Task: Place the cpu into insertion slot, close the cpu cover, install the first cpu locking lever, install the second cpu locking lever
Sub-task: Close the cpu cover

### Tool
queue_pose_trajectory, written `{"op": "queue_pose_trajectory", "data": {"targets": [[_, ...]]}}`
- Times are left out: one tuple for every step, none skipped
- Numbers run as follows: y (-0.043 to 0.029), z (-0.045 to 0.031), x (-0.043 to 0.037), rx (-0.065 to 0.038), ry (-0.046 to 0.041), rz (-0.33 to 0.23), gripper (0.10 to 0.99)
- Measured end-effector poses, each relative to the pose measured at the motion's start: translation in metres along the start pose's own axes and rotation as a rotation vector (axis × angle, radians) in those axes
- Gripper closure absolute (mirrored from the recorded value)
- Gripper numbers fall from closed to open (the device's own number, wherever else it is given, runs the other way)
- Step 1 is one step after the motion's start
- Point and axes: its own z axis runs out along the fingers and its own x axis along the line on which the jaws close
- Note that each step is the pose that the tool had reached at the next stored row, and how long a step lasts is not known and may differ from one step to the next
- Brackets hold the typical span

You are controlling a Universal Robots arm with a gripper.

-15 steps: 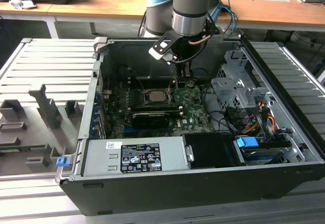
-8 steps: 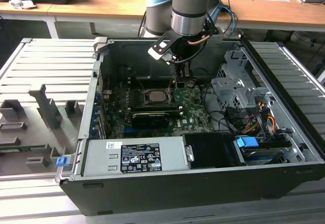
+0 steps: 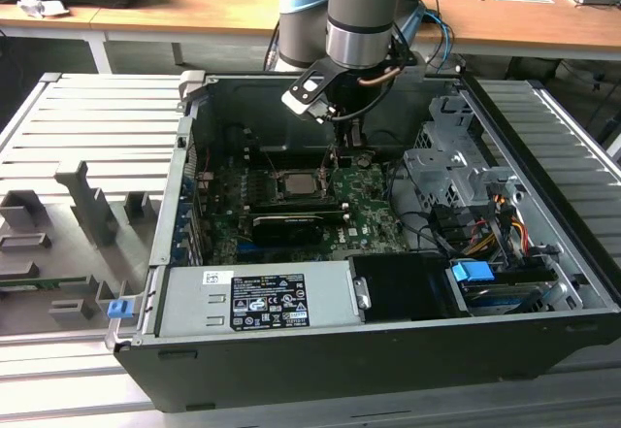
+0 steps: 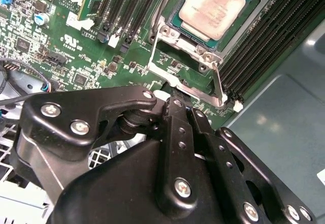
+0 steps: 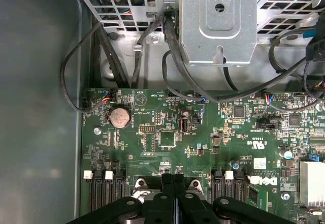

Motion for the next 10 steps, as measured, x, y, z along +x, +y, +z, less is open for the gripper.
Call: {"op": "queue_pose_trajectory", "data": {"targets": [[-0.0002, 0.0000, 0.0000, 0.000, -0.0001, 0.000, 0.980], [-0.0004, 0.0000, 0.0000, 0.000, -0.0001, 0.000, 0.980], [-0.0008, 0.0000, 0.0000, 0.000, -0.0001, 0.000, 0.980], [-0.0011, 0.0000, 0.0000, 0.000, -0.0001, 0.000, 0.980], [-0.0013, -0.0001, 0.0000, 0.000, -0.0001, 0.000, 0.980], [-0.0015, 0.0000, 0.0000, 0.000, -0.0001, 0.000, 0.980], [-0.0017, 0.0000, 0.0000, 0.000, 0.0000, 0.000, 0.980], [-0.0022, -0.0001, 0.0000, 0.000, 0.0000, 0.000, 0.980], [-0.0028, -0.0001, 0.0000, 0.000, -0.0001, 0.000, 0.980], [-0.0033, -0.0001, 0.0001, 0.000, 0.0000, 0.000, 0.980]]}}
